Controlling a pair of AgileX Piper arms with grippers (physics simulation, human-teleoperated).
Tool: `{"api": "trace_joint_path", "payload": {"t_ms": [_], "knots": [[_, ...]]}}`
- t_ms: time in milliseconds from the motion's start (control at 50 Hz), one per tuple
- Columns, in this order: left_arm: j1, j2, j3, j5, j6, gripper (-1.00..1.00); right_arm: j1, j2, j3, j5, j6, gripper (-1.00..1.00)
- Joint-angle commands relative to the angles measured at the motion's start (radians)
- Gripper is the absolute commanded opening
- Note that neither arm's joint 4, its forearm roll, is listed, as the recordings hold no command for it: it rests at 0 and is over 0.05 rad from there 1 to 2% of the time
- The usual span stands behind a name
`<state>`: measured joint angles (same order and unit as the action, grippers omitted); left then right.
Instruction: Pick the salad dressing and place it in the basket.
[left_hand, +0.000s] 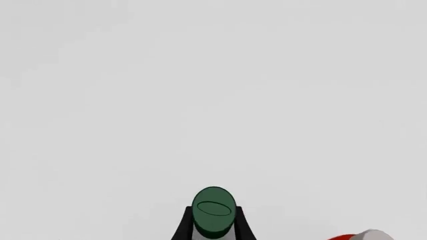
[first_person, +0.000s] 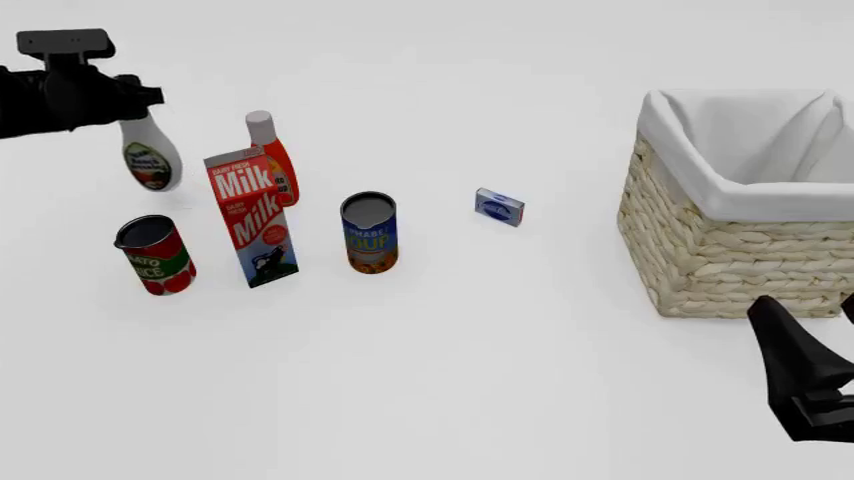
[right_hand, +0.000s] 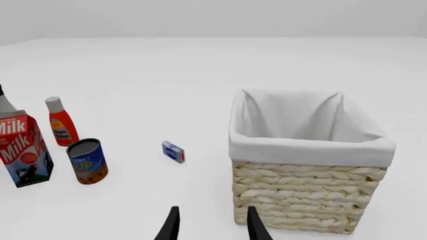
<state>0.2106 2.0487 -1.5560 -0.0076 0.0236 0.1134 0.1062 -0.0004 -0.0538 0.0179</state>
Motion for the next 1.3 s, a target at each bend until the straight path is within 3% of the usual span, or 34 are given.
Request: {"api": "trace_joint_path", "payload": {"t_ms": [20,380,540,760,800,860,960,1040,1300], "knots": [[-0.011,-0.069,-0.014,-0.005,0.026,-1.00,0.000,0.001,-0.001,0.001,-0.001,1.00],[-0.073,-0.195,-0.143,0.141,0.047,-1.00,-0.002,-0.006,-0.001,0.008,0.003,1.00],[-0.180,-0.296,-0.121,0.170,0.108,-1.00,0.008,0.014,0.000,-0.010,0.002,1.00],[-0.344,-0.383,-0.124,0.202,0.104,-1.00,0.012,0.017,0.000,-0.012,0.003,1.00],[-0.384,-0.402,-0.106,0.193,0.137,-1.00,0.012,0.018,0.000,-0.012,0.002,1.00],[-0.448,-0.411,-0.114,0.214,0.111,-1.00,0.015,0.028,0.000,-0.022,0.002,1.00],[-0.509,-0.437,-0.099,0.201,0.140,-1.00,0.014,0.023,0.000,-0.016,0.002,1.00],[-0.575,-0.437,-0.108,0.219,0.122,-1.00,0.013,0.022,0.000,-0.016,0.003,1.00],[-0.752,-0.472,-0.018,0.181,0.097,-1.00,0.017,0.017,0.000,-0.009,0.004,1.00]]}}
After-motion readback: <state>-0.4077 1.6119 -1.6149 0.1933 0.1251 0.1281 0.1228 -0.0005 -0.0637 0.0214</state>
